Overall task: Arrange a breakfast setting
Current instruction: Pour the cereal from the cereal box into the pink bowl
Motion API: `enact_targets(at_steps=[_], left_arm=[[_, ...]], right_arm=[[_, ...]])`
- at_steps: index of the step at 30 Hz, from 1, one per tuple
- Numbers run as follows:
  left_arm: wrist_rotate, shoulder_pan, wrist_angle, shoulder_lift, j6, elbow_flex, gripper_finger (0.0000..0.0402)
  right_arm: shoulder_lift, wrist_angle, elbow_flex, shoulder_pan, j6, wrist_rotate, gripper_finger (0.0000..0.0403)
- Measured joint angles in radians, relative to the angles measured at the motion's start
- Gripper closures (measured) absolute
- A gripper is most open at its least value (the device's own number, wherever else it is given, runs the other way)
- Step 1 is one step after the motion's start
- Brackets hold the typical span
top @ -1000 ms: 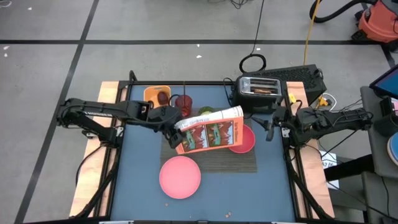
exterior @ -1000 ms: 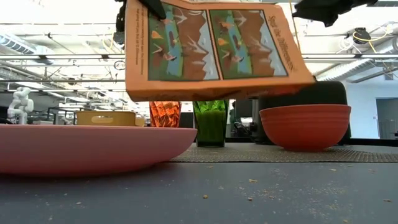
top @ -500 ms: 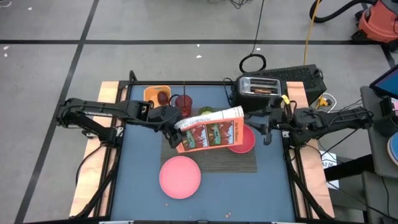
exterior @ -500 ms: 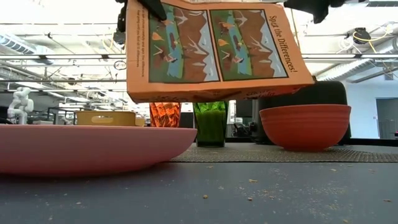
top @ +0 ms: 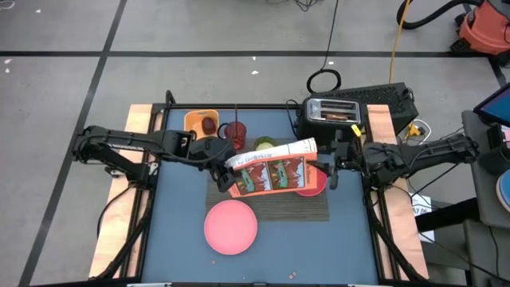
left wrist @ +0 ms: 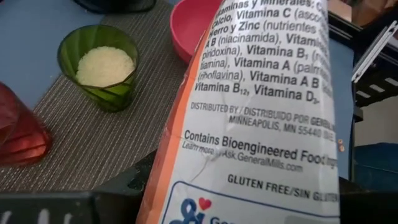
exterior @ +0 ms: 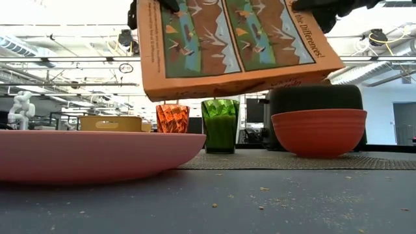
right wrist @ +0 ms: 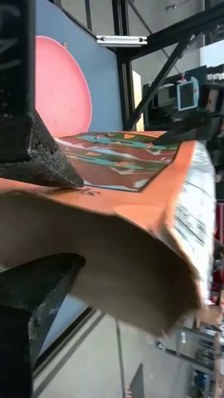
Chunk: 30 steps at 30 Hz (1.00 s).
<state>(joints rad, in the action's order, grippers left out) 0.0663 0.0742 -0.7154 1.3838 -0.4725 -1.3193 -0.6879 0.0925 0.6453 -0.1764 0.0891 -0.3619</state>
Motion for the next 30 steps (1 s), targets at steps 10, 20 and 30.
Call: enact_targets(at_steps=[10, 20, 30], left_arm=[[0.002, 0.005, 0.025, 0.000, 0.007, 0.000, 0.0192], [0.001, 0.006, 0.033, 0.000, 0.010, 0.000, 0.0192], [0.001, 0.006, 0.034, -0.001, 0.008, 0.000, 0.0192]], right_arm=[[-0.091, -0.026, 0.000, 0.000, 0.001, 0.027, 0.0258], [-0.157, -0.192, 0.000, 0.000, -0.074, 0.135, 0.0394], [-0.158, -0.212, 0.000, 0.000, -0.075, 0.130, 0.0401]])
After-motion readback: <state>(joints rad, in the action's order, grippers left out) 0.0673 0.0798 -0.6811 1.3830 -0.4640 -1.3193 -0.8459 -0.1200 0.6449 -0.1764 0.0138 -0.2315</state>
